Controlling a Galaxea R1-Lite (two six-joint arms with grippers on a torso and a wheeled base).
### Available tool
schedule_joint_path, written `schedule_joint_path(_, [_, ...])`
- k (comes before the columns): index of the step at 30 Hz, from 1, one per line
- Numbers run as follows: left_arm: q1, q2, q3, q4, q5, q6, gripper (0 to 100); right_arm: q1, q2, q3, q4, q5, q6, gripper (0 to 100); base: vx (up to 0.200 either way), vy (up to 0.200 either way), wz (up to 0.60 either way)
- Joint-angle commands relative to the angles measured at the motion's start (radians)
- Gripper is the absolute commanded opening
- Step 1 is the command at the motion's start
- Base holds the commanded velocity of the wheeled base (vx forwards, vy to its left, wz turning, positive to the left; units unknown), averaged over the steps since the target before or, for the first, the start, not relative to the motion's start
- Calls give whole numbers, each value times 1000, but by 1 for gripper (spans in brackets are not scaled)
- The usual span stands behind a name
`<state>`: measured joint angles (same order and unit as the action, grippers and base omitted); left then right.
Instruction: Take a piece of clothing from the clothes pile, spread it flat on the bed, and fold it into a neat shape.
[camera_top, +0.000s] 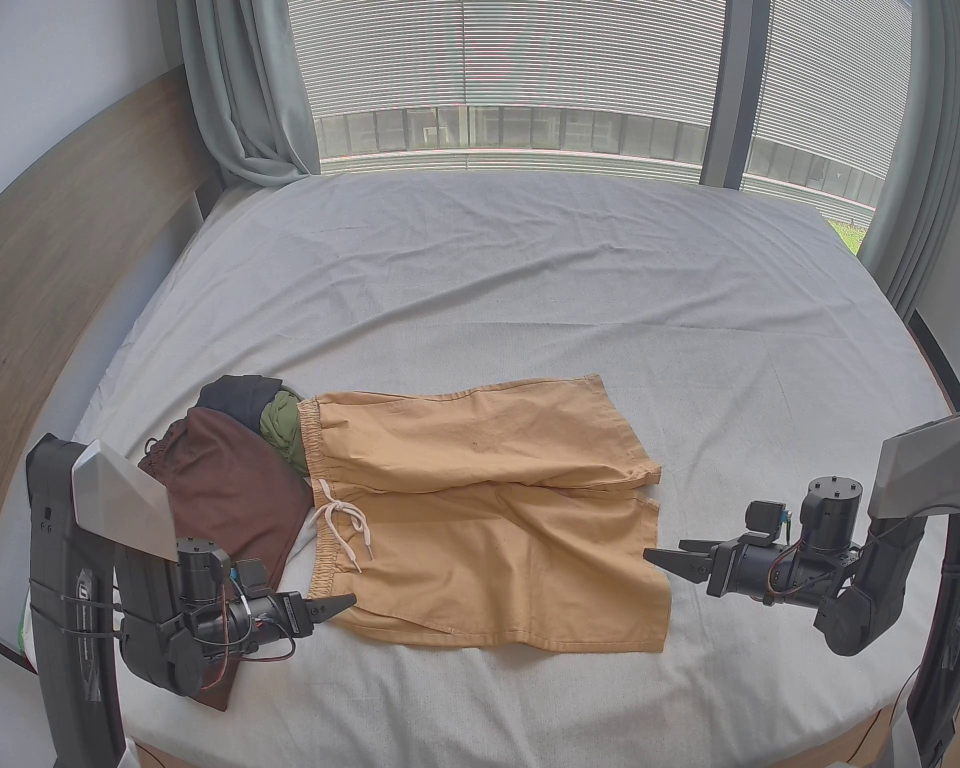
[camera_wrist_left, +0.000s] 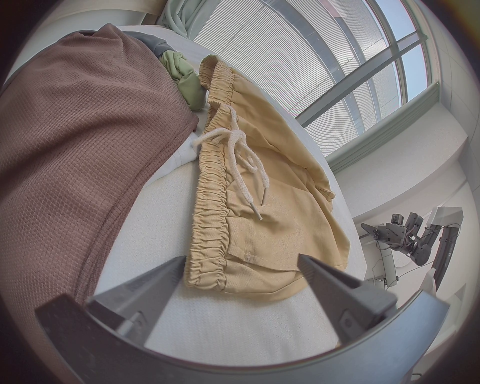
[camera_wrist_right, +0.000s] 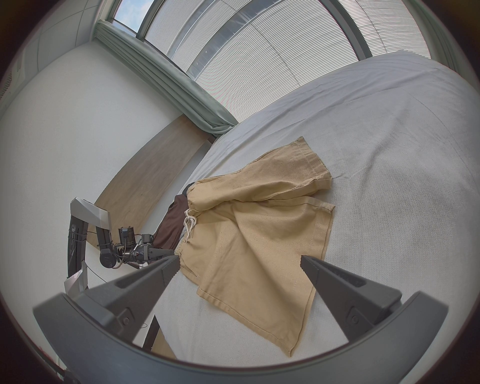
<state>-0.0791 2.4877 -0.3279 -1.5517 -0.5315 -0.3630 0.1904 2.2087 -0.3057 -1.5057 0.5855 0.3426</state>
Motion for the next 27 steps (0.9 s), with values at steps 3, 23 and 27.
schedule_joint_path(3, [2, 5, -10, -1, -1, -1, 0, 0, 12, 10, 4, 0, -5, 100, 0, 0, 0])
schedule_joint_path(23, [10, 4, -14, -1, 1, 6, 0, -3, 229, 89, 12, 2, -126, 100, 0, 0, 0])
schedule_joint_path(27, [9, 4, -14, -1, -1, 7, 0, -3, 267, 89, 1, 2, -174, 100, 0, 0, 0])
